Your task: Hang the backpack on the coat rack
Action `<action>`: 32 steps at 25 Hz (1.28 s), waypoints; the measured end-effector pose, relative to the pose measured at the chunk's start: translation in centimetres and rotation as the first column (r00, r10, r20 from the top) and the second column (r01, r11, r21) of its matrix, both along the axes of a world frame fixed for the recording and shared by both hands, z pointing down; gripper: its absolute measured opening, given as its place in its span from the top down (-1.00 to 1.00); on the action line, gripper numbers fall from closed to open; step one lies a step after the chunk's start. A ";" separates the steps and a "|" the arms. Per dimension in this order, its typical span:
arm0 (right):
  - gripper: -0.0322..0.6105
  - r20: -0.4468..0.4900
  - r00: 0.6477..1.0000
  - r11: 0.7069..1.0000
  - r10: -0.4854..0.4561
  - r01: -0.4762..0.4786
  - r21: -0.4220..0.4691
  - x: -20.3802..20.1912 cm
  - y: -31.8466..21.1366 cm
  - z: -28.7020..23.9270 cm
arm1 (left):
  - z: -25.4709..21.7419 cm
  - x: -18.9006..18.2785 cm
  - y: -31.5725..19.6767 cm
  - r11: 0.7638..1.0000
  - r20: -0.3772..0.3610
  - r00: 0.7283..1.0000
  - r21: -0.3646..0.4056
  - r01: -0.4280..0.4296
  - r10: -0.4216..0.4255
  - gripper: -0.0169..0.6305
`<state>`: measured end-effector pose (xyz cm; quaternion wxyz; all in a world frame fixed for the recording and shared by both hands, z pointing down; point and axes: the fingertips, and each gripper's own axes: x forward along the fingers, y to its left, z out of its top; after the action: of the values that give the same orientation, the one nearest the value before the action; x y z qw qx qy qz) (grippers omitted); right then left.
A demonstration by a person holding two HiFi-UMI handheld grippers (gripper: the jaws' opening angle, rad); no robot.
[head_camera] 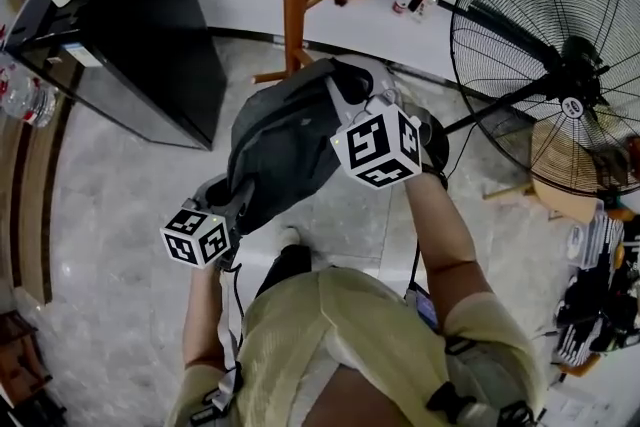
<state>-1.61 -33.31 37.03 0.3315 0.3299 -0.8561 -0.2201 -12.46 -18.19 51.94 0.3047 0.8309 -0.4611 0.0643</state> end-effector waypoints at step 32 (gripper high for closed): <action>0.74 -0.082 0.996 0.995 -0.028 0.019 -0.100 -0.1 -2.1 2.5 | 1.5 -2.4 -3.4 0.999 0.113 0.993 -0.023 -0.028 0.031 0.69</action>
<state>-1.74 -35.42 39.51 0.3805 0.2933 -0.8552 -0.1948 -14.86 -21.60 53.48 0.2861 0.8293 -0.4645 0.1209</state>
